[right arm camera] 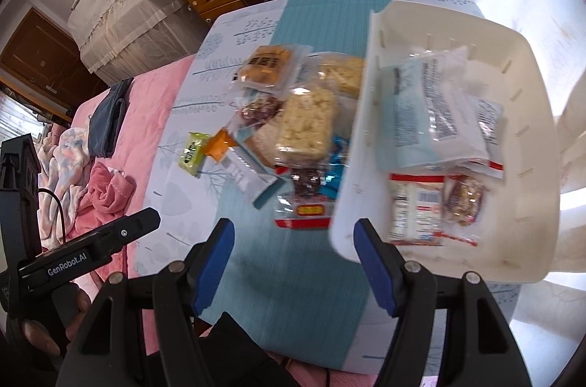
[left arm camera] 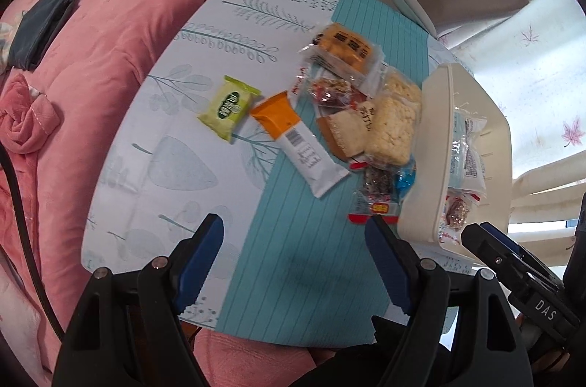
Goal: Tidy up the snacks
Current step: 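Open both tools and withdraw them from the tray toward the snack pile, then grasp the green snack packet with the left tool while the right tool grasps the orange-white bar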
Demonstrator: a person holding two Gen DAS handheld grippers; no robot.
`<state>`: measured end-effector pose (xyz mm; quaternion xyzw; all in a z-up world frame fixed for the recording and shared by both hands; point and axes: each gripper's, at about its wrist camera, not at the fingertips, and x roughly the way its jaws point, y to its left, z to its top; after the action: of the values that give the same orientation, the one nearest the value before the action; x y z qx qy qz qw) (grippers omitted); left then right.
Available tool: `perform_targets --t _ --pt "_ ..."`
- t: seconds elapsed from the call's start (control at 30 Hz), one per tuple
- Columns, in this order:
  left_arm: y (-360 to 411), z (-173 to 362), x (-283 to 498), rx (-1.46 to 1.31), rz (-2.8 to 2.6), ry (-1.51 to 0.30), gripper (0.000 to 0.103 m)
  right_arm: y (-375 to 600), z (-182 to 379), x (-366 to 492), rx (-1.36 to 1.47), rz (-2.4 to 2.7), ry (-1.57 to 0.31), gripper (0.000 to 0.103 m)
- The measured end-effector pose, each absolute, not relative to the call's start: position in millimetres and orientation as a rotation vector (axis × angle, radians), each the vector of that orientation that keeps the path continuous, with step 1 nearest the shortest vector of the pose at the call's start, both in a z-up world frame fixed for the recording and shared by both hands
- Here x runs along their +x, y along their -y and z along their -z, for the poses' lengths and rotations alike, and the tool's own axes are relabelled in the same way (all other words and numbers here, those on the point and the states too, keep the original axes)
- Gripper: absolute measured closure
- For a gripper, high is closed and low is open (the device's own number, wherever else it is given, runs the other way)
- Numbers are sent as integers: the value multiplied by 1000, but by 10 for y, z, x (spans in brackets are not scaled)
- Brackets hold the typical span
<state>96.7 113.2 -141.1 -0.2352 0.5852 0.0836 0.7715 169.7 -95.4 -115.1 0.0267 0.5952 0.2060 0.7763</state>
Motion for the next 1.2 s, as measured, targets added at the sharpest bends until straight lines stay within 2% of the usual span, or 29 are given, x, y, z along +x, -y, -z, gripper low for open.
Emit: perform_targets --t 0.47,0.57,0.73,0.8,1.2 --pt "-1734 1279 1135 -384 -83 -1281 22 220 1172 1639 97 -454 -1246 34" --pt "-1805 1309 1225 -355 -48 -1291 22 112 1232 1605 101 -448 -1251 27" --pt "-1877 1395 1453 -294 17 -1304 20 -31 1416 1565 113 -406 -1274 27" --pt "-1907 1443 1543 -281 36 -1305 16 -83 1487 1555 92 -383 -1265 27" --pt "-2048 2102 1918 -233 36 -1402 16 -452 1924 1692 -84 -322 -1168 27"
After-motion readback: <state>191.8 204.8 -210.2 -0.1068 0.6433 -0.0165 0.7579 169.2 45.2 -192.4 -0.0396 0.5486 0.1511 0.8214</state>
